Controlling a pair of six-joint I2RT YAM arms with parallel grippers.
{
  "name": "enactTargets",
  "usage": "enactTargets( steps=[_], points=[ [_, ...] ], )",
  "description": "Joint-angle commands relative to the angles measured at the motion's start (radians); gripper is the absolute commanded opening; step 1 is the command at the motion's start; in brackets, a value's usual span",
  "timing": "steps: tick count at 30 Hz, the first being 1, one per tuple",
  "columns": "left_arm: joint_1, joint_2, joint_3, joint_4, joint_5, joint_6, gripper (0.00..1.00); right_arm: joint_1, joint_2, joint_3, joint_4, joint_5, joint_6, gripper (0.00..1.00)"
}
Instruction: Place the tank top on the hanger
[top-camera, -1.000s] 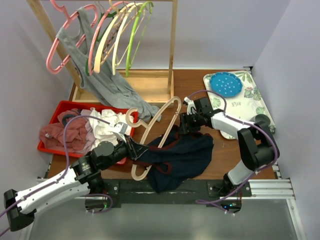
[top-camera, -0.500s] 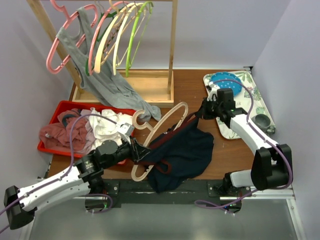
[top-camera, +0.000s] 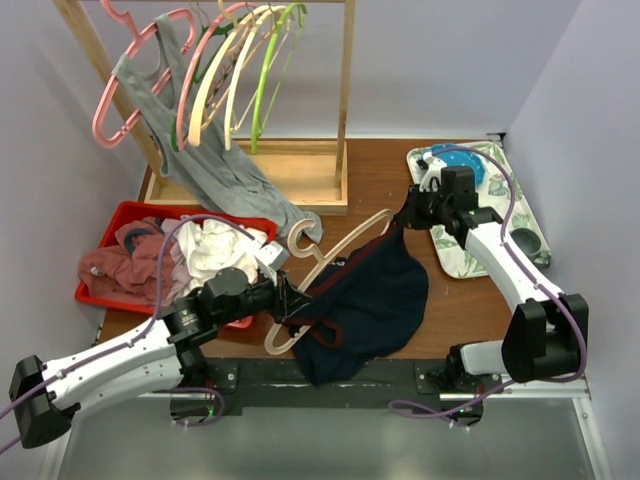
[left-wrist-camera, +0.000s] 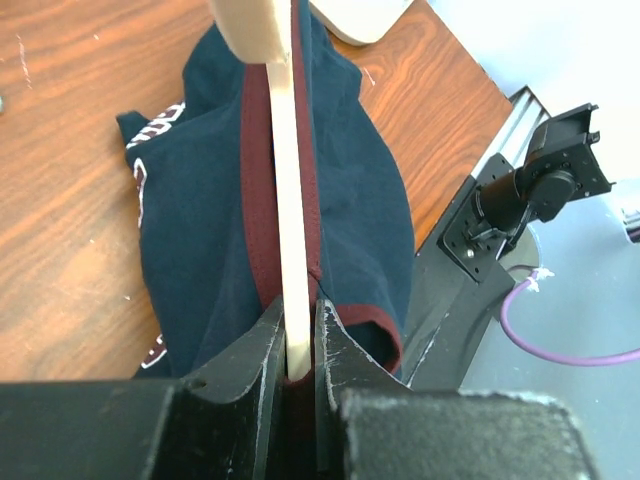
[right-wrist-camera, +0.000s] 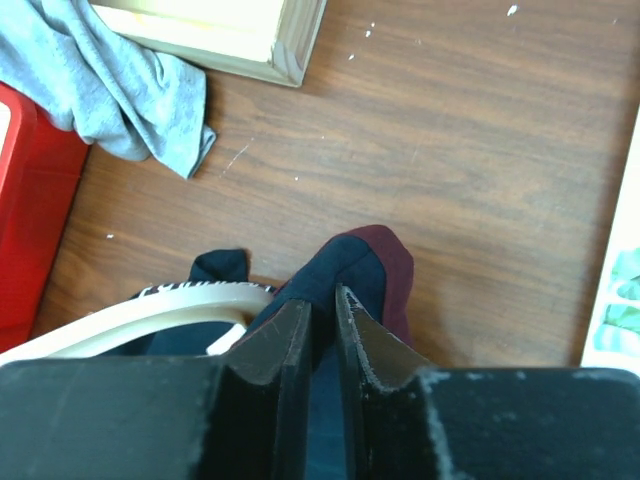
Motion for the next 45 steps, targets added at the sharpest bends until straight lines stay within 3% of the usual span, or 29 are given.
enactTargets(
  steps=[1, 7, 16, 25, 28, 35, 37, 42, 45],
  points=[
    [-0.003, -0.05, 0.049, -0.009, -0.002, 0.041, 0.0, -0.012, 0.021, 0.057, -0.01, 0.063, -0.044, 0.15],
    [-0.003, -0.099, 0.034, 0.002, -0.012, 0.044, 0.0, -0.012, 0.038, 0.064, -0.018, 0.071, -0.063, 0.2],
    [-0.003, -0.039, 0.054, -0.013, 0.031, 0.069, 0.0, -0.012, 0.047, 0.125, -0.058, 0.026, -0.092, 0.24],
    [-0.003, 0.094, 0.158, -0.197, -0.02, 0.17, 0.0, -0.017, -0.013, 0.158, -0.084, 0.04, -0.181, 0.21],
    [-0.001, 0.142, 0.193, -0.234, -0.008, 0.214, 0.0, -0.02, -0.027, 0.178, -0.116, -0.01, -0.277, 0.22],
    [-0.001, 0.236, 0.279, -0.208, 0.027, 0.26, 0.0, -0.018, -0.041, 0.277, -0.358, -0.512, -0.575, 0.27],
    [-0.001, 0.246, 0.308, -0.178, 0.0, 0.259, 0.0, -0.017, -0.059, 0.308, -0.426, -0.573, -0.635, 0.29],
    [-0.001, 0.237, 0.362, -0.148, -0.075, 0.253, 0.0, -0.014, -0.171, 0.323, -0.55, -0.505, -0.774, 0.43],
    [-0.001, 0.222, 0.373, -0.131, -0.109, 0.263, 0.0, -0.012, -0.235, 0.305, -0.584, -0.452, -0.824, 0.47]
  ],
)
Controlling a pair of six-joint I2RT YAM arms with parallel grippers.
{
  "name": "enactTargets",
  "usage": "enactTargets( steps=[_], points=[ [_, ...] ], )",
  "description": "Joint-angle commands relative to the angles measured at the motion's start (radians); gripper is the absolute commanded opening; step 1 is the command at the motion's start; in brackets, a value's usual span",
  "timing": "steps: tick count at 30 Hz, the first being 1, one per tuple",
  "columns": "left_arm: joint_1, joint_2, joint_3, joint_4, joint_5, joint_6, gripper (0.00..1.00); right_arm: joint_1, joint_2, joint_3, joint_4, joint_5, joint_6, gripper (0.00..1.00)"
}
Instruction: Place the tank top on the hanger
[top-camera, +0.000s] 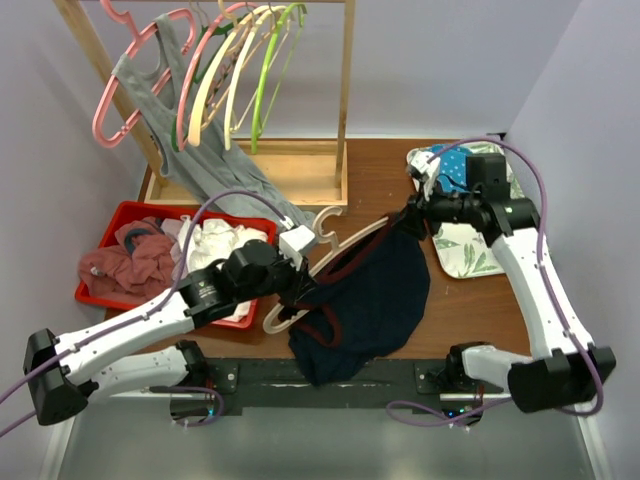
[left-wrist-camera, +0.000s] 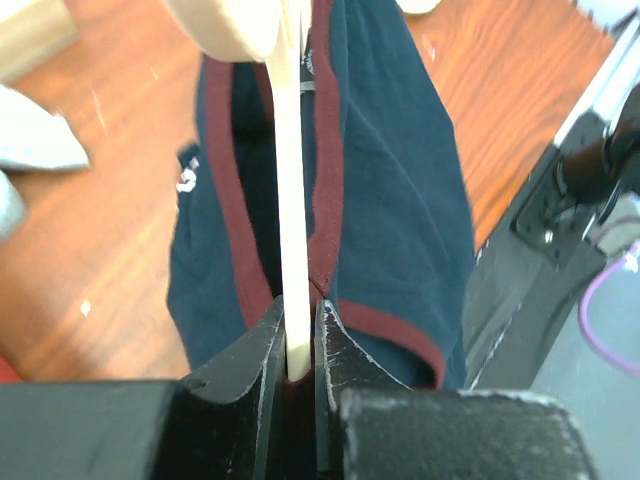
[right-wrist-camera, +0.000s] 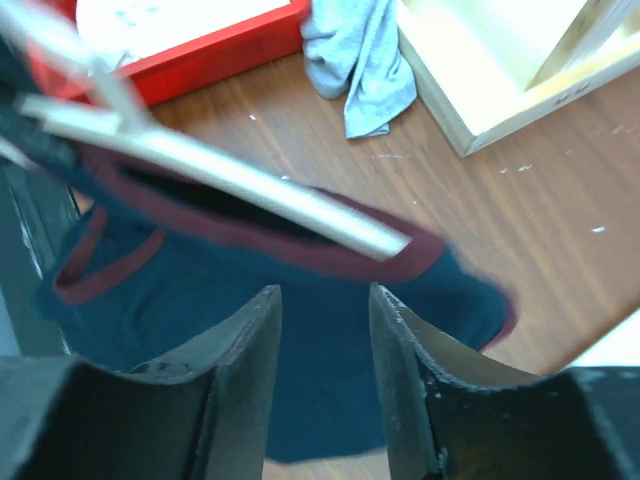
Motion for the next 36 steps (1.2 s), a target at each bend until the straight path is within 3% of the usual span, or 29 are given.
enactTargets(
  steps=[1, 6, 10, 14, 20, 22, 27, 30, 33, 34, 36],
  points=[
    [-0.001, -0.035, 0.065, 0.101, -0.064, 0.039, 0.0, 0.0, -0.102, 0.023, -0.111, 0.047, -0.144, 0.48],
    [-0.001, -0.045, 0.066, 0.138, 0.011, 0.093, 0.0, 0.0, -0.09, 0.081, -0.19, 0.042, -0.2, 0.77],
    [-0.003, -0.019, 0.126, 0.114, 0.051, 0.098, 0.0, 0.001, -0.048, 0.163, -0.24, 0.004, -0.231, 0.8],
    [-0.003, 0.011, 0.171, 0.138, 0.045, -0.006, 0.0, 0.021, -0.039, 0.115, -0.036, 0.093, 0.111, 0.72],
    [-0.003, 0.021, 0.143, 0.248, -0.015, -0.2, 0.0, 0.029, -0.142, -0.057, 0.219, 0.206, 0.576, 0.72],
    [-0.003, 0.028, 0.139, 0.273, -0.01, -0.221, 0.0, 0.047, -0.171, -0.098, 0.277, 0.293, 0.642, 0.83],
    [-0.003, 0.042, 0.137, 0.33, 0.01, -0.246, 0.0, 0.067, -0.14, -0.095, 0.309, 0.391, 0.81, 0.83],
    [-0.003, 0.051, 0.137, 0.342, 0.026, -0.26, 0.0, 0.073, -0.114, -0.107, 0.374, 0.374, 0.886, 0.79],
    [-0.003, 0.053, 0.129, 0.357, 0.037, -0.271, 0.0, 0.086, -0.062, -0.098, 0.395, 0.386, 0.907, 0.66],
    [-0.003, 0.05, 0.128, 0.362, 0.036, -0.271, 0.0, 0.087, -0.051, -0.094, 0.394, 0.389, 0.894, 0.54],
    [-0.003, 0.047, 0.126, 0.358, 0.025, -0.271, 0.0, 0.089, -0.048, -0.09, 0.391, 0.392, 0.883, 0.39]
  ],
)
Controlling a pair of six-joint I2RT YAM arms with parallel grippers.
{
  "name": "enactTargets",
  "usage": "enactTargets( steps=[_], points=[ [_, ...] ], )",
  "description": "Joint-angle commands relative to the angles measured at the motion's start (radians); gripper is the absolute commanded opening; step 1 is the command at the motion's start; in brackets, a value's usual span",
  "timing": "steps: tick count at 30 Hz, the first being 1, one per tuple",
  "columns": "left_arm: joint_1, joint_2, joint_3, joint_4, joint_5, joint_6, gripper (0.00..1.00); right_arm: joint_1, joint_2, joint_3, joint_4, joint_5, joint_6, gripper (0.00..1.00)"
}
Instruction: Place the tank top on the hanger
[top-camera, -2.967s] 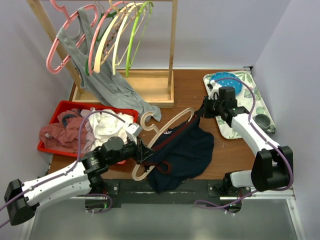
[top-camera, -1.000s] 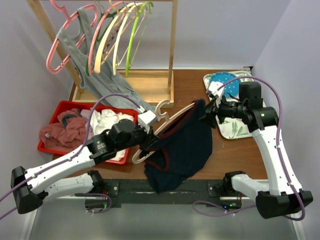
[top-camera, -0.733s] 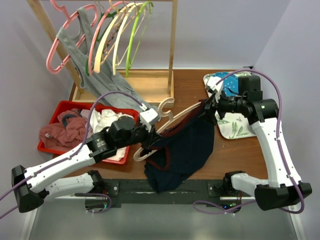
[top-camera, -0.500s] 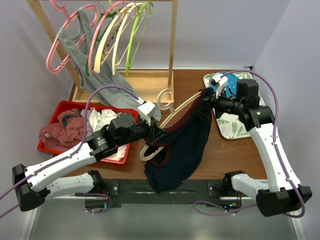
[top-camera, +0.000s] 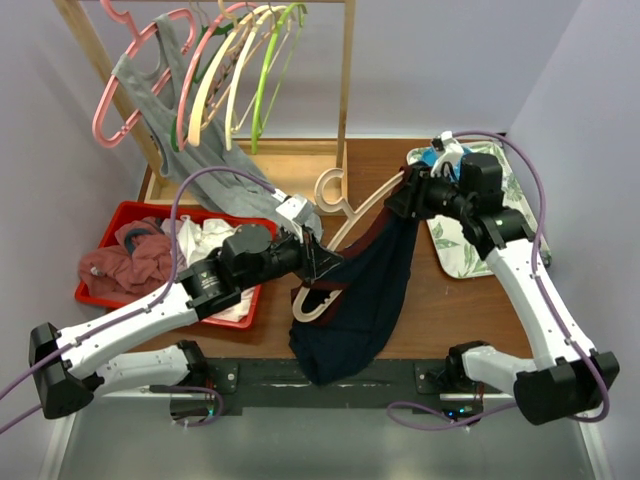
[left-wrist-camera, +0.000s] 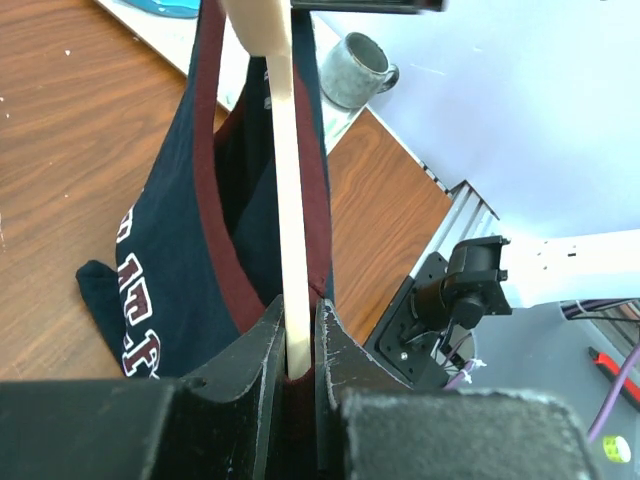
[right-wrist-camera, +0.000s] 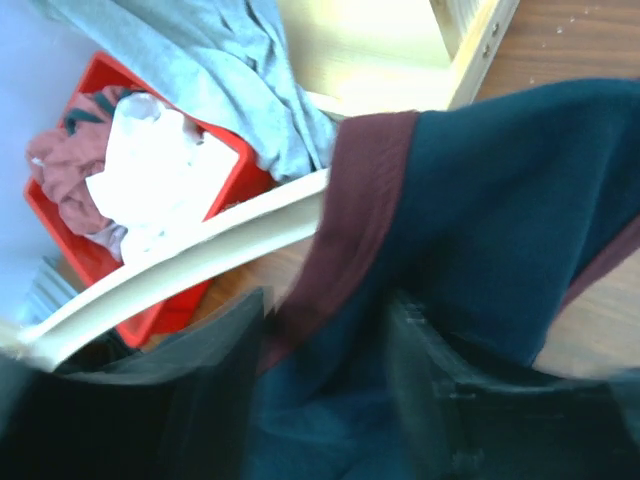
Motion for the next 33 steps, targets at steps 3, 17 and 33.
enactTargets(
  steps=[3, 17, 33],
  points=[
    [-0.002, -0.02, 0.003, 0.113, -0.047, -0.011, 0.0, 0.013, -0.009, 0.01, 0.053, -0.024, 0.019, 0.12],
    [0.001, 0.032, 0.033, 0.087, -0.181, 0.061, 0.0, 0.062, -0.112, -0.084, -0.331, -0.701, -0.661, 0.0],
    [0.015, 0.091, 0.27, -0.45, 0.324, 0.423, 0.0, 0.076, -0.011, 0.467, -0.9, -0.444, -1.262, 0.99]
  ],
)
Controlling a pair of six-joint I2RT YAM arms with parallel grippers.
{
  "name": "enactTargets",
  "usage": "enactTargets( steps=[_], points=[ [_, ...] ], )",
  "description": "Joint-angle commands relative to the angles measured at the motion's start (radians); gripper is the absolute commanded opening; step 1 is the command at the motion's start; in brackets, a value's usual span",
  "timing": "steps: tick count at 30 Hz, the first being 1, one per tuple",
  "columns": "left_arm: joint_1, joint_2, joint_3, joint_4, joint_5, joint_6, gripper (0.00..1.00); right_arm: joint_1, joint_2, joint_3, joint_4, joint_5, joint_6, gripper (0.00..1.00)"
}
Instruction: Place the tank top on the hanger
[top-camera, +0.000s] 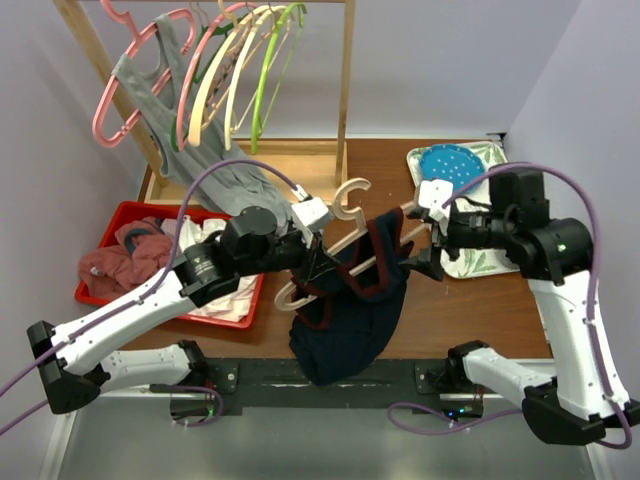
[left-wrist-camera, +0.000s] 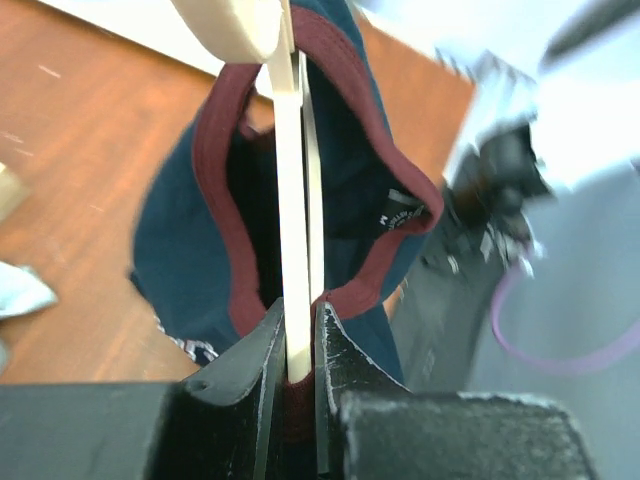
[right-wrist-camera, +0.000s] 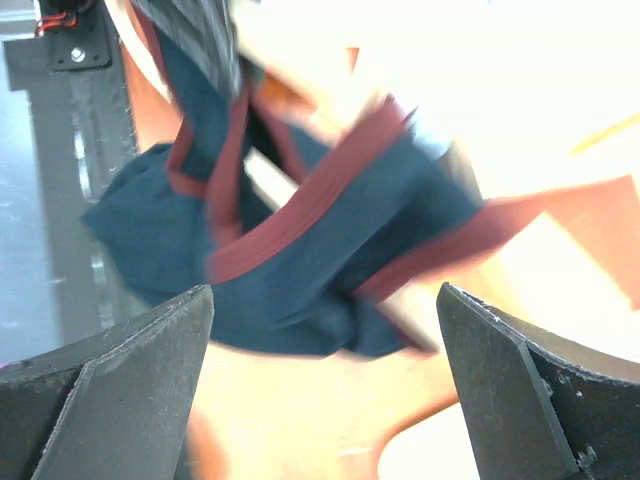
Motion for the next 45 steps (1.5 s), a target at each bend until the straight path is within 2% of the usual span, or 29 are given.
enactTargets(
  steps=[1, 5, 8, 11, 14, 15, 17, 21, 23, 26, 31, 33, 35, 36, 37, 39, 40, 42, 43, 45],
  points=[
    [0.001, 0.05, 0.084, -0.194, 0.227, 0.116, 0.0, 0.007, 0.09, 0.086, -0.176, -0.178, -0.191, 0.99],
    [-0.001, 0.078, 0.136, -0.249, 0.242, 0.127, 0.0, 0.073, 0.154, 0.052, -0.155, -0.188, -0.182, 0.98],
    [0.001, 0.067, 0.155, -0.254, 0.227, 0.13, 0.0, 0.099, 0.178, -0.006, -0.154, -0.185, -0.177, 0.93],
    [0.001, 0.047, 0.167, -0.269, 0.207, 0.136, 0.0, 0.101, 0.175, -0.046, -0.157, -0.148, -0.174, 0.83],
    [0.001, 0.021, 0.164, -0.28, 0.199, 0.142, 0.0, 0.1, 0.171, -0.08, -0.149, -0.102, -0.16, 0.66],
    [0.001, 0.013, 0.162, -0.281, 0.199, 0.142, 0.0, 0.101, 0.171, -0.088, -0.152, -0.096, -0.159, 0.53],
    [0.001, -0.007, 0.162, -0.289, 0.186, 0.145, 0.0, 0.101, 0.176, -0.098, -0.161, -0.065, -0.159, 0.4],
    [0.001, -0.047, 0.164, -0.329, 0.137, 0.156, 0.0, 0.078, 0.159, -0.109, -0.187, 0.007, -0.177, 0.31],
    [0.001, -0.071, 0.156, -0.34, 0.13, 0.161, 0.0, 0.038, 0.144, -0.123, -0.189, 0.015, -0.189, 0.31],
    [0.002, -0.094, 0.147, -0.344, 0.129, 0.167, 0.0, 0.001, 0.138, -0.128, -0.218, 0.024, -0.222, 0.38],
    [0.002, -0.103, 0.129, -0.329, 0.133, 0.17, 0.0, -0.008, 0.15, -0.125, -0.265, -0.011, -0.271, 0.34],
    [0.002, -0.103, 0.117, -0.286, 0.152, 0.164, 0.0, -0.006, 0.161, -0.114, -0.295, -0.079, -0.309, 0.2],
    [0.002, -0.097, 0.101, -0.245, 0.158, 0.158, 0.0, 0.003, 0.185, -0.105, -0.335, -0.158, -0.326, 0.0],
    [0.002, -0.096, 0.097, -0.235, 0.15, 0.149, 0.0, 0.012, 0.188, -0.106, -0.333, -0.169, -0.318, 0.0],
    [0.002, -0.094, 0.089, -0.226, 0.144, 0.145, 0.02, 0.02, 0.188, -0.112, -0.335, -0.18, -0.323, 0.0],
    [0.002, -0.099, 0.083, -0.22, 0.134, 0.147, 0.15, 0.021, 0.185, -0.109, -0.336, -0.188, -0.332, 0.0],
    [0.002, -0.108, 0.077, -0.221, 0.13, 0.15, 0.32, 0.018, 0.185, -0.108, -0.336, -0.179, -0.34, 0.0],
    [0.002, -0.129, 0.061, -0.235, 0.121, 0.173, 0.49, 0.018, 0.173, -0.112, -0.336, -0.148, -0.381, 0.0],
    [0.002, -0.158, 0.037, -0.243, 0.106, 0.184, 0.63, 0.018, 0.165, -0.121, -0.335, -0.145, -0.398, 0.0],
    [0.002, -0.197, 0.002, -0.272, 0.059, 0.233, 0.7, 0.018, 0.161, -0.126, -0.335, -0.157, -0.432, 0.0]
  ],
)
